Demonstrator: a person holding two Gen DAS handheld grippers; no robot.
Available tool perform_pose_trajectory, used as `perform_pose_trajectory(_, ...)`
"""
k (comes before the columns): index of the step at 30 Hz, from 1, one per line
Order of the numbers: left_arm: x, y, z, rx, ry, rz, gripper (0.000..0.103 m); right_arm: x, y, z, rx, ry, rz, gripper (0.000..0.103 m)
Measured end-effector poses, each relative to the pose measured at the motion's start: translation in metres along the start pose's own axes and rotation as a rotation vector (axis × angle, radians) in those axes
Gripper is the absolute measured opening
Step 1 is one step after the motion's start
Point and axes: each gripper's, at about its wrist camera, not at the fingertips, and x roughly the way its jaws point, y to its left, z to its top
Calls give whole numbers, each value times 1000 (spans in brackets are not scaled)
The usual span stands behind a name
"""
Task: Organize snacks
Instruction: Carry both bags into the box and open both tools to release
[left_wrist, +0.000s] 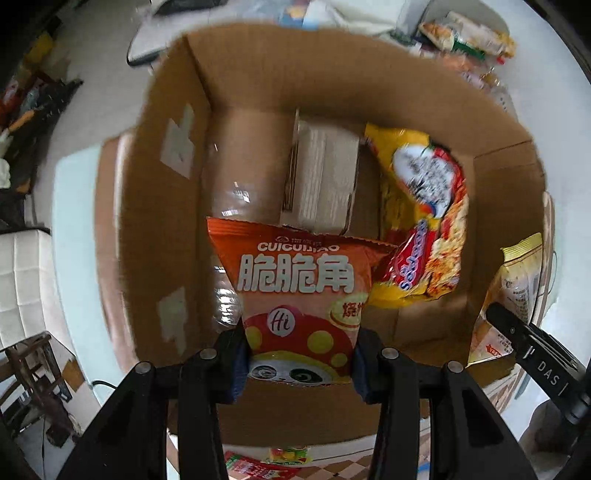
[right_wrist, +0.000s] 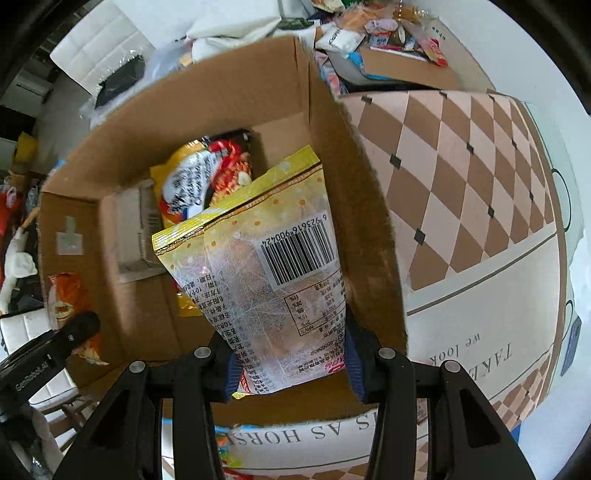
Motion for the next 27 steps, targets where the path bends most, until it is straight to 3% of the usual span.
perform_pose_trajectory(7,26,5,1,-4,95,-9,42,31,1,0,-12,77,-17,49)
perform_pose_trajectory(8,29,6,1,-9,109,-21,44,36,2,0,-20,98,-27,50)
perform_pose_trajectory(9,30,7,1,-20,107,-26,54,39,4,-1,-35,117,-42,53)
perform_pose_trajectory(10,30,7,2,-18,104,-25,67,41,6,-1,-46,128,-42,58)
perform_pose_trajectory(11,29,7,2,-17,100,-27,70,42,9,-2,-57,134,-41,77)
perform_pose_trajectory(12,28,8,2,-21,94,-29,73,42,13,-3,-76,137,-38,89)
perform_pose_trajectory(20,12,4,-4,-2,36,-9,76,42,20,-10,-96,135,-38,91)
perform_pose_trajectory(27,-17,-3,-34,15,-81,32,76,14,31,-26,-120,45,-8,91)
